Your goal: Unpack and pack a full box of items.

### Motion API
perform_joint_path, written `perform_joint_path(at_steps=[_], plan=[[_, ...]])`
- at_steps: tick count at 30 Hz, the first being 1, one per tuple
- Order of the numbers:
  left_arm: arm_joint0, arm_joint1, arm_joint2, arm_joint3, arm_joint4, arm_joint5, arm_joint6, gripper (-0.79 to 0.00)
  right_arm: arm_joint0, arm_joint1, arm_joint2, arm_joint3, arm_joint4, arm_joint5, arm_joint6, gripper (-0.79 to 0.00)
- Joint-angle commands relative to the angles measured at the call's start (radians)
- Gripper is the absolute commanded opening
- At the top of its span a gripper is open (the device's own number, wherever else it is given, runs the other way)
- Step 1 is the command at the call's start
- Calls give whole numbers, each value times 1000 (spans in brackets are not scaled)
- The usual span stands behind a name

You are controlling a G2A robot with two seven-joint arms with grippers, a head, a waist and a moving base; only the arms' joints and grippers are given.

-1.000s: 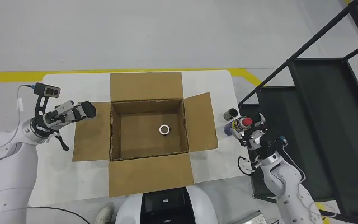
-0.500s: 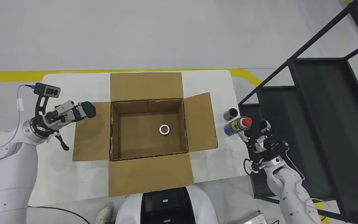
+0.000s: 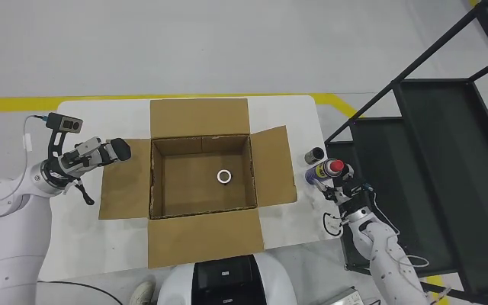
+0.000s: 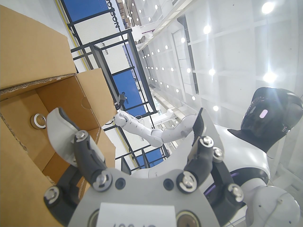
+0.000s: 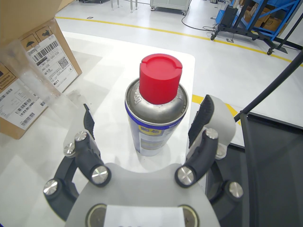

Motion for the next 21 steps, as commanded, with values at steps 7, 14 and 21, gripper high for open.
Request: perform_joint_path(at_steps=[7,14,21], plan=[[0,0,0,0,0,0,0,0,78,-5,-32,111,24,2,4,0],[0,0,0,0,0,0,0,0,131,-8,-57,187,35,-27,3,0],[0,0,0,0,0,0,0,0,173,-10,-77,252,50,-44,-3,-62]])
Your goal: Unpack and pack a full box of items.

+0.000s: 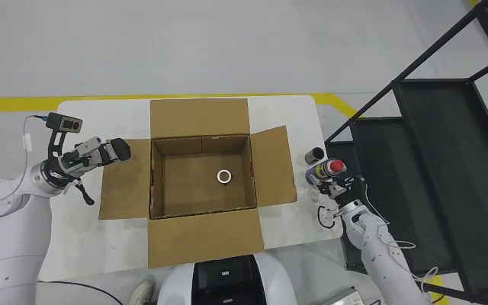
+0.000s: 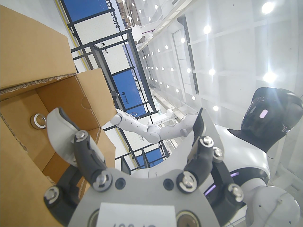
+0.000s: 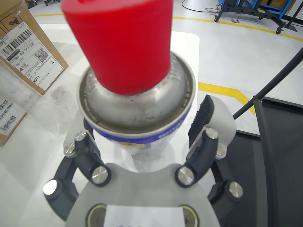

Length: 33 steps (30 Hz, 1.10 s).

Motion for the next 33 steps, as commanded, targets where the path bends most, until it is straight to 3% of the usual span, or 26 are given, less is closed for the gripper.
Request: perform_joint_path(at_steps=[1,2,4,5,6,15,20,26,33], plan=[[0,0,0,0,0,0,0,0,9,0,-5,15,3,-6,-5,-197],[0,0,0,0,0,0,0,0,13,0,-6,22,4,-8,-7,-363],[0,0,0,0,0,0,0,0,20,0,-9,34,6,-10,-9,-613],[0,0,0,0,0,0,0,0,23,0,-9,39,9,-10,-11,-730],[0,0,0,0,0,0,0,0,25,0,-10,44,12,-13,-12,-785],[0,0,0,0,0,0,0,0,24,5,-8,60,23,-26,-25,-785],[0,0,0,0,0,0,0,0,-29,15,19,5,29,-53,-74,-785],[0,0,0,0,0,0,0,0,-162,36,94,-182,33,-97,-130,-785],[0,0,0,0,0,0,0,0,-346,53,198,-520,81,-155,-125,-785]])
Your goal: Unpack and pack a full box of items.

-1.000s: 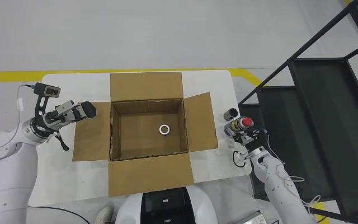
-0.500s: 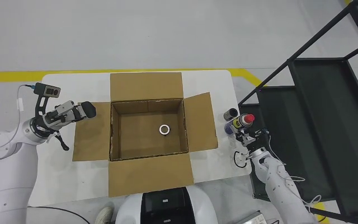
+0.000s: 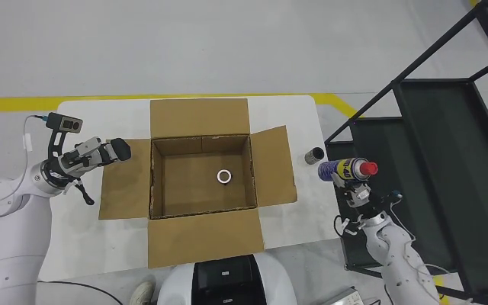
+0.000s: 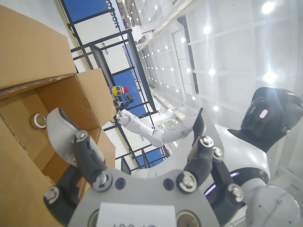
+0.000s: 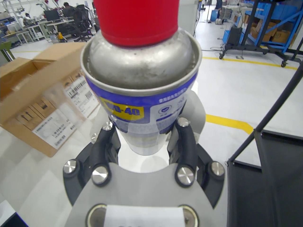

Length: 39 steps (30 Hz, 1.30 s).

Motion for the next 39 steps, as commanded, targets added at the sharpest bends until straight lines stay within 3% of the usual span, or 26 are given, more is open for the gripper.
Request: perform_joint_path(at_steps=[1,6,10,13,16,22,27,39], plan=[[0,0,0,0,0,0,0,0,-51,3,29,-114,21,-15,9,-785],[0,0,0,0,0,0,0,0,-112,7,70,-303,77,-62,59,-785],[0,0,0,0,0,0,0,0,-134,12,67,-424,112,-172,132,-785],[0,0,0,0,0,0,0,0,-113,20,32,-462,166,-299,256,-785],[0,0,0,0,0,0,0,0,-52,25,-31,-447,266,-331,426,-785],[0,0,0,0,0,0,0,0,70,33,-166,-435,482,-296,760,-785],[0,0,0,0,0,0,0,0,128,36,-241,-455,603,-220,944,-785],[0,0,0,0,0,0,0,0,132,38,-244,-458,627,-218,961,-785]])
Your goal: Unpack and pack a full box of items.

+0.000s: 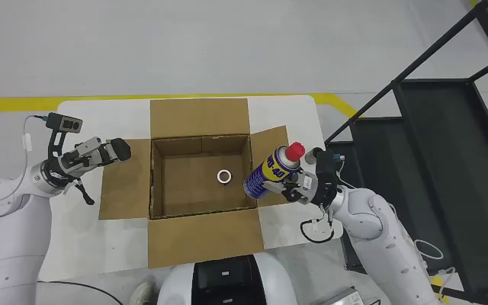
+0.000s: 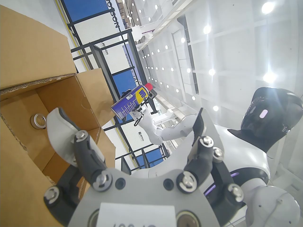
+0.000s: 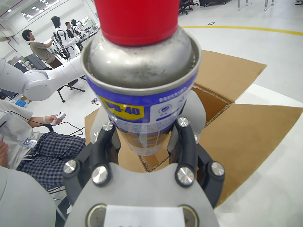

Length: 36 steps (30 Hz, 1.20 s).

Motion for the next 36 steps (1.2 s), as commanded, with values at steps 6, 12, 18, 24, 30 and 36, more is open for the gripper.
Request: perform_joint_path(at_steps=[6,12,18,24,30,36], plan=[[0,0,0,0,0,0,0,0,0,0,0,0,0,0,0,-785],[0,0,0,0,0,0,0,0,37,6,-42,-40,87,108,174,-785],[0,0,0,0,0,0,0,0,158,5,-155,-125,191,427,515,-785],[0,0,0,0,0,0,0,0,363,-16,-313,-68,231,722,750,-785],[0,0,0,0,0,0,0,0,539,-51,-473,40,176,867,794,-785],[0,0,0,0,0,0,0,0,662,-88,-584,158,222,934,817,-785]])
